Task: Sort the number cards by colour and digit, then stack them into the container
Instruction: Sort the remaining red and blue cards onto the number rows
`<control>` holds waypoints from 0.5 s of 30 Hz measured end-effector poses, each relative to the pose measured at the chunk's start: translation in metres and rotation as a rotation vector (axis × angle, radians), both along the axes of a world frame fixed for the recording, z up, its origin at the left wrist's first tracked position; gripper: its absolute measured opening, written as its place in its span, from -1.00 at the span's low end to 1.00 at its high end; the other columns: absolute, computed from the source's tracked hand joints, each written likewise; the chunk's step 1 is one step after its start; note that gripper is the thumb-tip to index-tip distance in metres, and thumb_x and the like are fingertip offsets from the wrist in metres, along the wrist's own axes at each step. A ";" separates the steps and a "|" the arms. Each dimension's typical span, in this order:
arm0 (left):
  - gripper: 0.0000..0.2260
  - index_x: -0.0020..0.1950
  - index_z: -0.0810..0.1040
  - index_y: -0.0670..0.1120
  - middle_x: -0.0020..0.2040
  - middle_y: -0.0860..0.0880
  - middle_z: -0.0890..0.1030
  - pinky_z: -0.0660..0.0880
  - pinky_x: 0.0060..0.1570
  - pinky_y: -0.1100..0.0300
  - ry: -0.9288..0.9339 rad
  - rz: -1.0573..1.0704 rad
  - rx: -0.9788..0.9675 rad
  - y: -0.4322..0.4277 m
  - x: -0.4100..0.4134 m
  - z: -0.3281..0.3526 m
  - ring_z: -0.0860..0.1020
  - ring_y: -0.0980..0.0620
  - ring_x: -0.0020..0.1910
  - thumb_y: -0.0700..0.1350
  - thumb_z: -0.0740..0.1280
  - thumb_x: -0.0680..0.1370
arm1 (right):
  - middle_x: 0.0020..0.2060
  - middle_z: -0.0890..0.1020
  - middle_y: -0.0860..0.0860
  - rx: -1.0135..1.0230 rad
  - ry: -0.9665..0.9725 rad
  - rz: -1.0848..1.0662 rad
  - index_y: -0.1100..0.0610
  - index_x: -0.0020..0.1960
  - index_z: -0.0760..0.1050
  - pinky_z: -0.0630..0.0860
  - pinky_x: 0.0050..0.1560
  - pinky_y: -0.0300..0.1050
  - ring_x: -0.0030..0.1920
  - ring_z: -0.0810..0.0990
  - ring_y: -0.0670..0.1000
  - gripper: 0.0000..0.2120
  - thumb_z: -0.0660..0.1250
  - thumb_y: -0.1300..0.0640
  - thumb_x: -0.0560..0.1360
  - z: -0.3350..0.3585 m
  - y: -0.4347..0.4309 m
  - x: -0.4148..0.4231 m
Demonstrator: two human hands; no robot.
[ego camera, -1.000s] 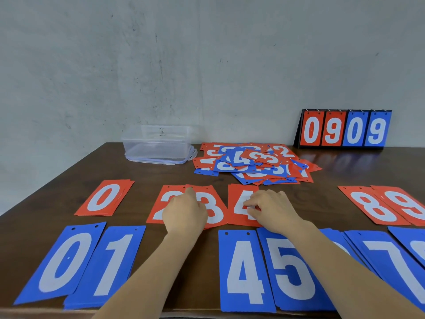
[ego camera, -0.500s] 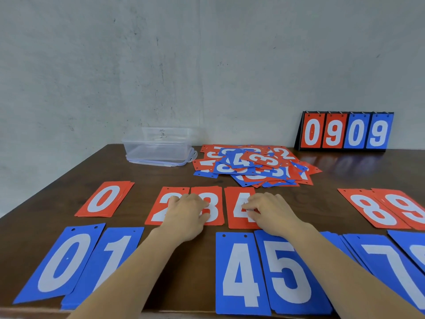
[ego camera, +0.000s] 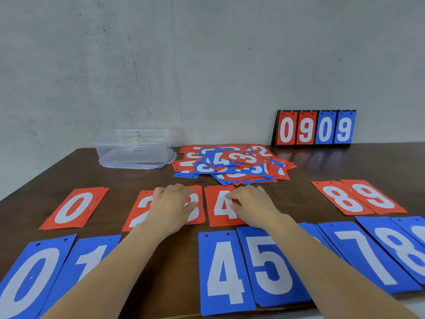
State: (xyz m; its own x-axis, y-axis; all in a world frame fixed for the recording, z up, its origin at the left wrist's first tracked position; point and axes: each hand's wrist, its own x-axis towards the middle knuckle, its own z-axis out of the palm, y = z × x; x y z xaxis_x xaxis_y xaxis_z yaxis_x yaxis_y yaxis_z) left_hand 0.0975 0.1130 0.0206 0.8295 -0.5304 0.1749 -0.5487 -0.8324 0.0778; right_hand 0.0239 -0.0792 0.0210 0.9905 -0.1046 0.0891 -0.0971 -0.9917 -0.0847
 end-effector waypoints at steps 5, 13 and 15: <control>-0.53 0.52 0.26 0.04 0.47 0.00 0.36 0.24 0.41 0.05 -0.009 -0.100 -0.079 -0.031 0.007 0.006 0.31 0.01 0.44 0.12 0.19 0.63 | 0.27 0.54 0.01 0.002 -0.049 -0.103 0.01 0.36 0.45 0.42 0.24 -0.05 0.24 0.49 0.03 -0.67 0.19 0.01 0.62 0.009 -0.015 -0.004; -0.54 0.49 0.33 -0.04 0.44 -0.05 0.42 0.32 0.39 0.02 0.007 -0.138 -0.151 -0.075 0.049 0.009 0.39 -0.03 0.39 0.08 0.22 0.62 | 0.26 0.55 0.02 -0.004 -0.070 -0.202 0.01 0.36 0.46 0.43 0.22 -0.07 0.23 0.50 0.03 -0.66 0.20 -0.01 0.61 0.018 -0.066 0.019; -0.54 0.48 0.35 -0.05 0.43 -0.05 0.44 0.34 0.37 0.04 0.017 -0.108 -0.155 -0.084 0.066 0.006 0.40 -0.03 0.39 0.09 0.23 0.61 | 0.29 0.54 0.02 0.004 -0.070 -0.212 0.03 0.37 0.46 0.40 0.24 -0.07 0.26 0.49 0.04 -0.65 0.20 -0.01 0.61 0.018 -0.080 0.035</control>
